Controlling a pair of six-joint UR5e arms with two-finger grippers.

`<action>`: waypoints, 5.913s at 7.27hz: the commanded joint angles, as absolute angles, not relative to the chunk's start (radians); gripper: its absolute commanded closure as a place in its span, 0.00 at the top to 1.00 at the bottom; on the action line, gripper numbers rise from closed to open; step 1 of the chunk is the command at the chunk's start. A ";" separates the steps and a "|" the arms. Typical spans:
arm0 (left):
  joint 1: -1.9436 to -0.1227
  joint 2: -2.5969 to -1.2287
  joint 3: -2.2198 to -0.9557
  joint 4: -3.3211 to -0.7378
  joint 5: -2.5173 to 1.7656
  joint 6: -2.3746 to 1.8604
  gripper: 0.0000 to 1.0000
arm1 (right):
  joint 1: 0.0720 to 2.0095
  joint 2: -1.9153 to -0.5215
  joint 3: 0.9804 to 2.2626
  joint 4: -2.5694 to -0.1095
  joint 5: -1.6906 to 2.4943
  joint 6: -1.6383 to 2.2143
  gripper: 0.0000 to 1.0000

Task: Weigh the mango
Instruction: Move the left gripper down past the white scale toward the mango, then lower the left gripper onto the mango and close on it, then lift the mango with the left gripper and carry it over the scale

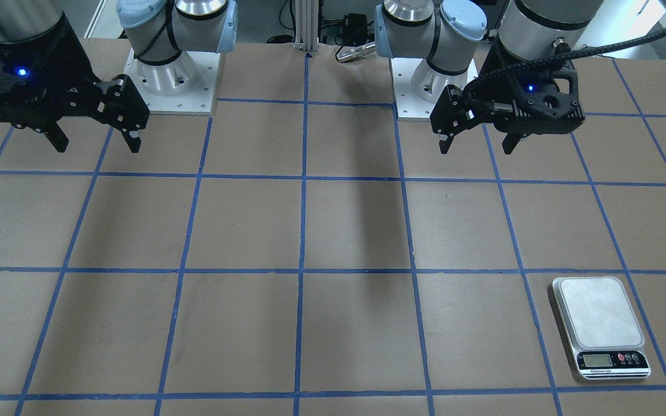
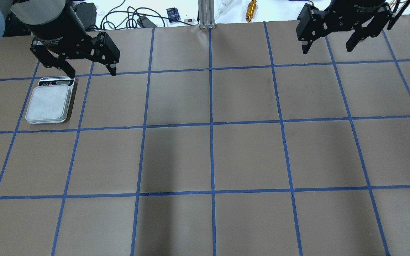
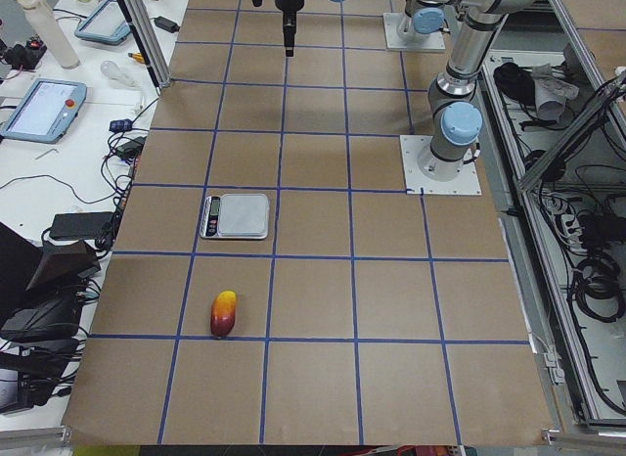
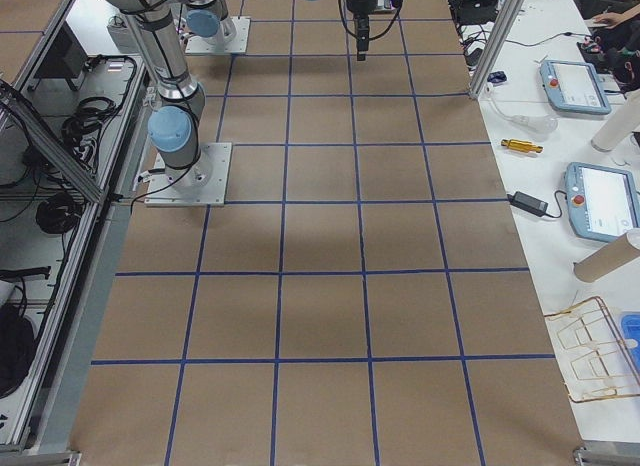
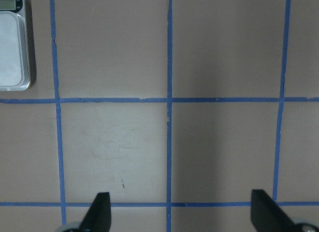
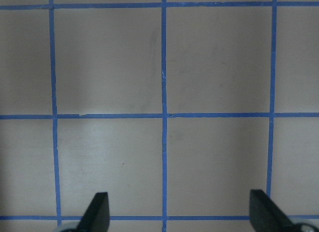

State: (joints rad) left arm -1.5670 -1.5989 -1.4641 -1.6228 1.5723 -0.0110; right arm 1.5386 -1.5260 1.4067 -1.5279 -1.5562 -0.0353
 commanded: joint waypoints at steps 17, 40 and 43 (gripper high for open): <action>-0.942 -1.919 -1.503 -1.312 1.574 1.561 1.00 | 1.539 -1.525 1.407 -1.528 -1.557 -0.035 1.00; -0.727 -2.544 -0.903 -1.189 1.489 2.281 0.00 | 1.539 -1.526 1.407 -1.529 -1.557 -0.035 1.00; -0.773 -2.372 -1.091 -1.210 1.499 2.283 0.00 | 1.539 -1.525 1.407 -1.528 -1.555 -0.035 1.00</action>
State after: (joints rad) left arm -0.7484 -2.4472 -1.0053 -1.2066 1.4957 2.2825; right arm 1.5385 -1.5250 1.4067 -1.5280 -1.5560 -0.0353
